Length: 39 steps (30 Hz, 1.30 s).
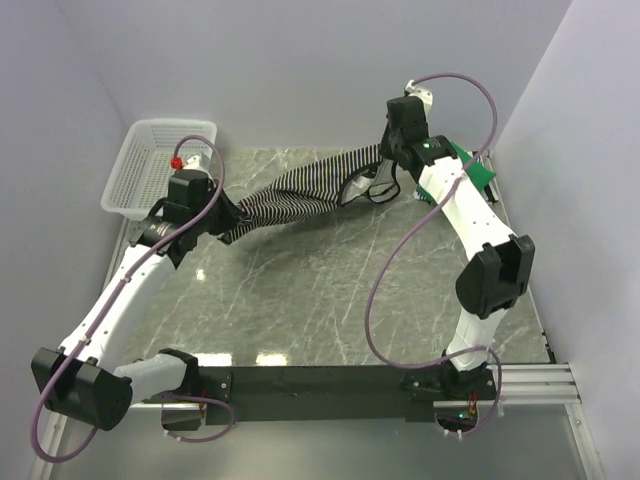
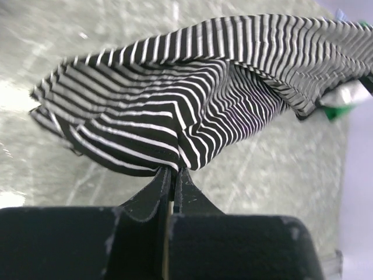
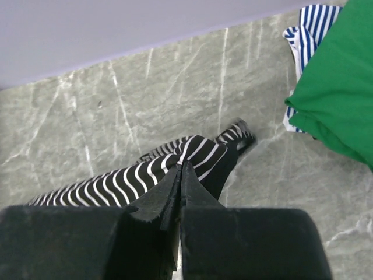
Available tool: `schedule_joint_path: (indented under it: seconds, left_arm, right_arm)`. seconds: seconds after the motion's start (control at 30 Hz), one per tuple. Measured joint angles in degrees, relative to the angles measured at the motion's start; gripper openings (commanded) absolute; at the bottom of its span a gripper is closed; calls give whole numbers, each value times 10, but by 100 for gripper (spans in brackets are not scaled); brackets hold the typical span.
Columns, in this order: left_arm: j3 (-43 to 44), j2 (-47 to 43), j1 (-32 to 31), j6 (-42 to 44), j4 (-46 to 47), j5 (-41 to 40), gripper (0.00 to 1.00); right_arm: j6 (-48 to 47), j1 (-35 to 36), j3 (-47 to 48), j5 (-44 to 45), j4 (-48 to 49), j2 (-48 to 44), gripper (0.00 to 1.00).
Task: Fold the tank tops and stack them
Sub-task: Flatten the tank top out
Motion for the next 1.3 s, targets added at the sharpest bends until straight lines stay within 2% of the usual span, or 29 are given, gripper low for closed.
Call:
schedule_joint_path:
  seconds: [0.1,0.3,0.5,0.53,0.6,0.63,0.73,0.77,0.83,0.9,0.93,1.03,1.3]
  left_arm:
    - [-10,-14,-10,1,-2,32,1]
    - [-11,-21,-111,8,-10,55,1]
    - [-11,-37,-135,9,-13,52,1]
    - [-13,-37,-135,9,-9,54,12]
    - [-32,-37,-135,10,12,62,29]
    - [-48,-33,-136,11,25,68,50]
    - [-95,-1,-141,9,47,80,71]
    - [-108,14,-143,8,48,78,73]
    - [-126,40,-143,3,46,67,74]
    - [-129,54,-135,-4,45,54,71]
    - [-129,58,-128,-7,50,49,66]
    - [-127,75,-87,-17,71,32,62]
    - [-95,207,-8,-38,117,-25,53]
  right_arm:
    - [-4,-9,33,-1,-17,23,0]
    - [-8,-31,36,0,-21,0,0]
    - [-19,-35,89,-3,-34,-28,0]
    - [-20,-35,104,-4,-34,-28,1]
    - [-23,-35,151,-11,-35,-11,12]
    - [-24,-35,161,-14,-31,-4,29]
    - [-24,-35,185,-21,-29,40,49]
    - [-25,-34,178,-24,-25,53,54]
    - [-21,-31,124,-29,-9,66,59]
    - [-16,-23,36,-32,-3,65,60]
    - [-13,-18,4,-33,-3,63,60]
    - [-2,13,-95,-30,1,44,60]
    - [57,150,-379,-46,79,-165,55]
